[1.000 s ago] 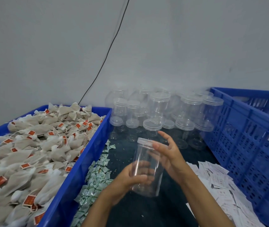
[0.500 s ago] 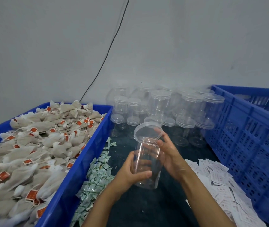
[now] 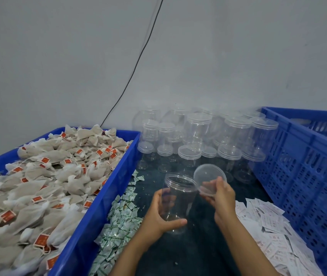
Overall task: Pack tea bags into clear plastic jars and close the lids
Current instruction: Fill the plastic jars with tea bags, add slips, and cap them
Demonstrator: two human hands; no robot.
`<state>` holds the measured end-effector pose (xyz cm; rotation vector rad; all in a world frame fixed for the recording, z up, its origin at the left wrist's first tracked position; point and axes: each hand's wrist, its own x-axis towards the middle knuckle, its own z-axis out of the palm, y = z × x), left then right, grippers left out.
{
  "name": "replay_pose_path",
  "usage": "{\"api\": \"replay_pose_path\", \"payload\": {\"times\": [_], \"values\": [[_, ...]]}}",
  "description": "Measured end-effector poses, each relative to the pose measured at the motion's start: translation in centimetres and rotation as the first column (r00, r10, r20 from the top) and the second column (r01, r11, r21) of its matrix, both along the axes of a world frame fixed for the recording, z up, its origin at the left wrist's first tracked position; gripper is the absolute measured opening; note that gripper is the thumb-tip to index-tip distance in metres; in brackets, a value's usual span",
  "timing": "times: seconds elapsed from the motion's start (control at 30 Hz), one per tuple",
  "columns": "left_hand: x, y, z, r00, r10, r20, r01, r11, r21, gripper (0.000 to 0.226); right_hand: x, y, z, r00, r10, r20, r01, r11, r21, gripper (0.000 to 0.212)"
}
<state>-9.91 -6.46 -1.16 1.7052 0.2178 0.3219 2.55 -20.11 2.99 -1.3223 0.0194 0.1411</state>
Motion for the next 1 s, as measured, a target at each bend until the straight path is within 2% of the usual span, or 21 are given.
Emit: {"api": "replay_pose_path", "payload": {"times": [0.03, 0.1, 0.27, 0.33, 0.43, 0.5, 0.53, 0.7, 0.8, 0.87, 0.93, 1.0], "values": [[0.3, 0.0, -0.2, 0.999, 0.034, 0.003, -0.034, 0.999, 0.000, 0.087, 0.6, -0.3, -0.6, 0.999, -0.043, -0.018, 0.041, 0.997, -0.071, 0.018], [0.9, 0.0, -0.5, 0.997, 0.074, 0.001, -0.074, 0.997, 0.026, 0.089, 1.3, -0.6, -1.7, 0.998, -0.001, -0.058, -0.010, 0.983, -0.181, 0.013], [2.1, -0.4, -1.5, 0.980, 0.200, -0.005, -0.198, 0.972, 0.124, 0.095, 1.3, -0.5, -3.8, 0.981, 0.117, -0.158, -0.165, 0.925, -0.342, 0.035], [2.1, -0.3, -1.7, 0.976, 0.217, -0.020, -0.210, 0.961, 0.178, 0.101, 1.2, -0.5, -4.3, 0.989, 0.115, -0.095, -0.146, 0.881, -0.449, 0.041], [2.0, 0.1, -1.6, 0.976, 0.210, -0.058, -0.197, 0.964, 0.181, 0.107, 0.8, -0.3, -4.0, 0.987, 0.150, 0.051, -0.081, 0.755, -0.651, 0.045], [2.0, 0.2, -1.0, 0.970, 0.224, -0.092, -0.203, 0.960, 0.192, 0.104, 0.4, 0.0, -3.1, 0.983, 0.154, 0.103, -0.031, 0.686, -0.727, 0.048], [1.9, 0.3, -0.6, 0.969, 0.224, -0.105, -0.201, 0.961, 0.192, 0.101, 0.1, 0.1, -2.4, 0.979, 0.145, 0.144, 0.006, 0.685, -0.729, 0.047], [1.6, 0.7, 3.5, 0.957, 0.252, -0.141, -0.237, 0.965, 0.116, 0.116, -1.9, 1.1, 1.4, 0.897, 0.127, 0.423, 0.113, 0.859, -0.499, 0.034], [1.5, 1.5, 7.3, 0.947, 0.314, -0.073, -0.301, 0.942, 0.146, 0.094, -3.0, 2.2, 3.9, 0.832, 0.086, 0.549, 0.148, 0.918, -0.368, 0.035], [1.7, 2.3, 9.5, 0.953, 0.294, -0.072, -0.275, 0.941, 0.195, 0.083, -3.5, 3.2, 5.2, 0.815, 0.080, 0.574, 0.111, 0.950, -0.291, 0.034], [2.2, 3.3, 11.4, 0.962, 0.251, -0.110, -0.225, 0.953, 0.203, 0.076, -4.0, 4.3, 5.9, 0.801, 0.111, 0.588, 0.071, 0.958, -0.277, 0.033], [3.0, 4.8, 13.0, 0.954, 0.277, -0.114, -0.257, 0.952, 0.165, 0.062, -4.5, 5.5, 6.2, 0.777, 0.171, 0.606, 0.040, 0.947, -0.318, 0.031]]}}
